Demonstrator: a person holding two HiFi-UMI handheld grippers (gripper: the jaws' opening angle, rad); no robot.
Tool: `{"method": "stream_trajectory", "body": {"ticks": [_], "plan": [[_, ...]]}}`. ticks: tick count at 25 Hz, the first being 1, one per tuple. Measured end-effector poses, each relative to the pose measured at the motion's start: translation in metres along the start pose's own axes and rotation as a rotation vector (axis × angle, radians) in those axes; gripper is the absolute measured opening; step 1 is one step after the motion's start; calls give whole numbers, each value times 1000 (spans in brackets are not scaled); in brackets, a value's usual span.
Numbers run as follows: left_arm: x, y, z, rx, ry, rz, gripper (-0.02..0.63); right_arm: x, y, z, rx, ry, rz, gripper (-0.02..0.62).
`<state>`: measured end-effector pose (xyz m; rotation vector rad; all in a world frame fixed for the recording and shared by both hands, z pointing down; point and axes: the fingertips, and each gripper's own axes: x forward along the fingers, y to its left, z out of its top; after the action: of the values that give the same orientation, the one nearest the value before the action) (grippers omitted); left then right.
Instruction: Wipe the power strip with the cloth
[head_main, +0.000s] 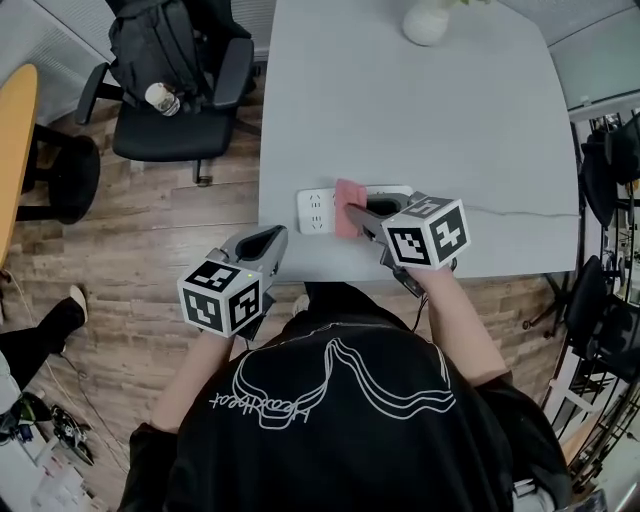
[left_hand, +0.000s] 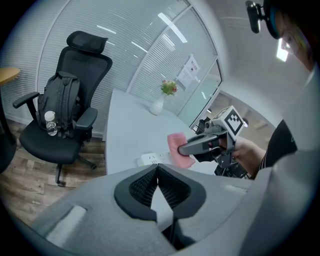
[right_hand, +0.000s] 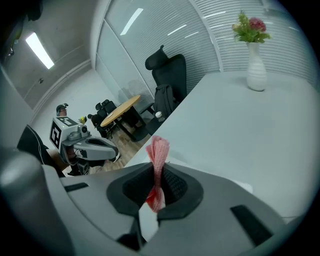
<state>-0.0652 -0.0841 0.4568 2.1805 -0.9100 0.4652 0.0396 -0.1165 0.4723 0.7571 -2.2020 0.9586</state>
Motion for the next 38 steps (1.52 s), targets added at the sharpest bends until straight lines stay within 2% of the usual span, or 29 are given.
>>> {"method": "stream_trajectory", "body": {"ticks": [8, 13, 38], "plan": [[-10, 9, -2, -21, -10, 33, 12, 43, 30, 2, -77, 63, 54, 38], [-14, 13, -7, -34, -12, 48, 12, 60, 38, 0, -115, 90, 56, 38], [-17, 20, -8, -55, -24, 51, 12, 75, 31, -5, -101, 129, 34, 38]]}}
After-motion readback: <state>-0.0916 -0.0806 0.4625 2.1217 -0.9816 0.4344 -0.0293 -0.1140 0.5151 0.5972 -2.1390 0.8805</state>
